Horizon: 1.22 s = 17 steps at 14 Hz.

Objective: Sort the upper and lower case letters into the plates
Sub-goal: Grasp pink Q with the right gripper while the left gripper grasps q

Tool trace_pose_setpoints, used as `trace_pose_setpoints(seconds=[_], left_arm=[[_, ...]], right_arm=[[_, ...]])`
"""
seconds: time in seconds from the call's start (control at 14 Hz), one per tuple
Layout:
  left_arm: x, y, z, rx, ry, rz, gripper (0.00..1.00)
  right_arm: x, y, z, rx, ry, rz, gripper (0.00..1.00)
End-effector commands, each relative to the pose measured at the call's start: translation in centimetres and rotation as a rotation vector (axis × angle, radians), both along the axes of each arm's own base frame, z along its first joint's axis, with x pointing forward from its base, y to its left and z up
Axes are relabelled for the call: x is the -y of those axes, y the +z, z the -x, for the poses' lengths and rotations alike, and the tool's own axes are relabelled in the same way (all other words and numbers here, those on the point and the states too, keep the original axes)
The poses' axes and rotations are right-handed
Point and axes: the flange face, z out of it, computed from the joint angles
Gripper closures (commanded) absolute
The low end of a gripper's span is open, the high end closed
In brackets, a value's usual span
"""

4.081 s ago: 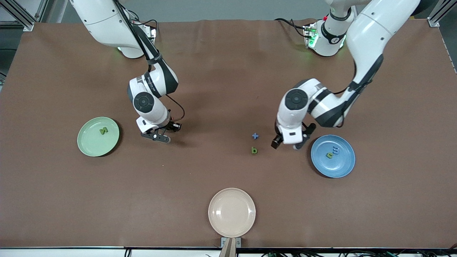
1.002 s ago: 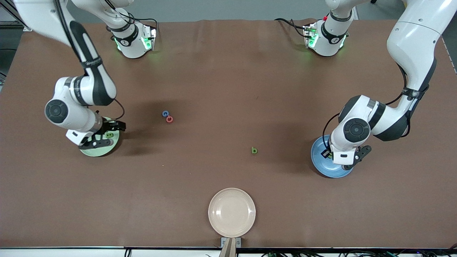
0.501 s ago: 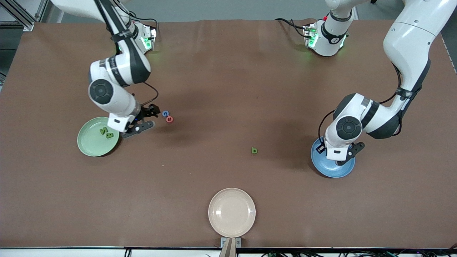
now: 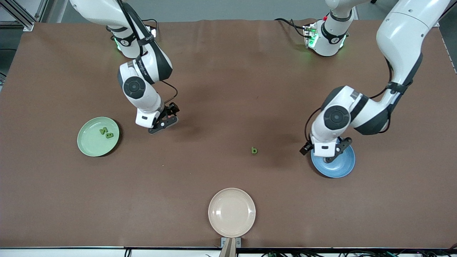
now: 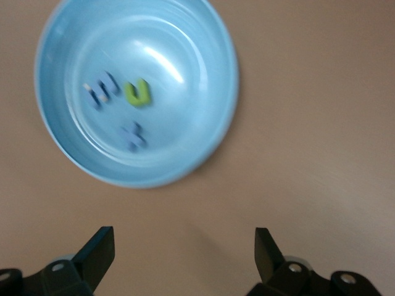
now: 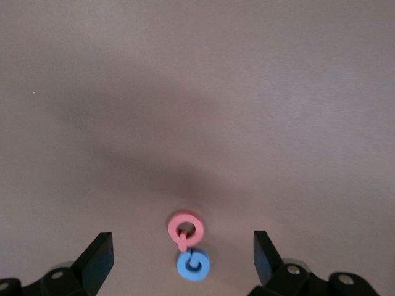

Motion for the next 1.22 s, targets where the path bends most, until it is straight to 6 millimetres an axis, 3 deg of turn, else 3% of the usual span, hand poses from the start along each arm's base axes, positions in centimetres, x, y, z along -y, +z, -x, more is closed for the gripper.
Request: trace_pose_setpoints(seconds=[0.0, 0.14, 0.29, 0.57, 0.93, 1.15], left_arm=[[5.5, 0.3, -0.8, 0.018, 0.053, 0.060, 0.00], [8.6, 0.0, -0.9, 0.029, 0.066, 0.085, 0.00], [12.3, -1.0, 0.5, 0.018, 0.008, 0.096, 0.00], [17.1, -3.7, 0.7, 0.055, -0.047, 0.083, 0.04], [18.6, -6.9, 0.7, 0.109, -0.079, 0.112, 0.18], [19.0, -8.2, 1.1, 0.097, -0.095, 0.122, 0.25]], right_arm=[[0.3, -1.6, 1.6, 0.018, -0.021, -0.010, 0.00], [0.4, -3.1, 2.3, 0.021, -0.015, -0.006, 0.00], [0.1, -4.8, 2.7, 0.016, -0.006, 0.002, 0.00], [0.1, -6.3, 3.2, -0.007, -0.026, 0.019, 0.01], [0.1, -6.6, 3.3, -0.013, -0.023, 0.022, 0.34], [0.1, -6.6, 3.4, -0.016, -0.023, 0.024, 0.39]])
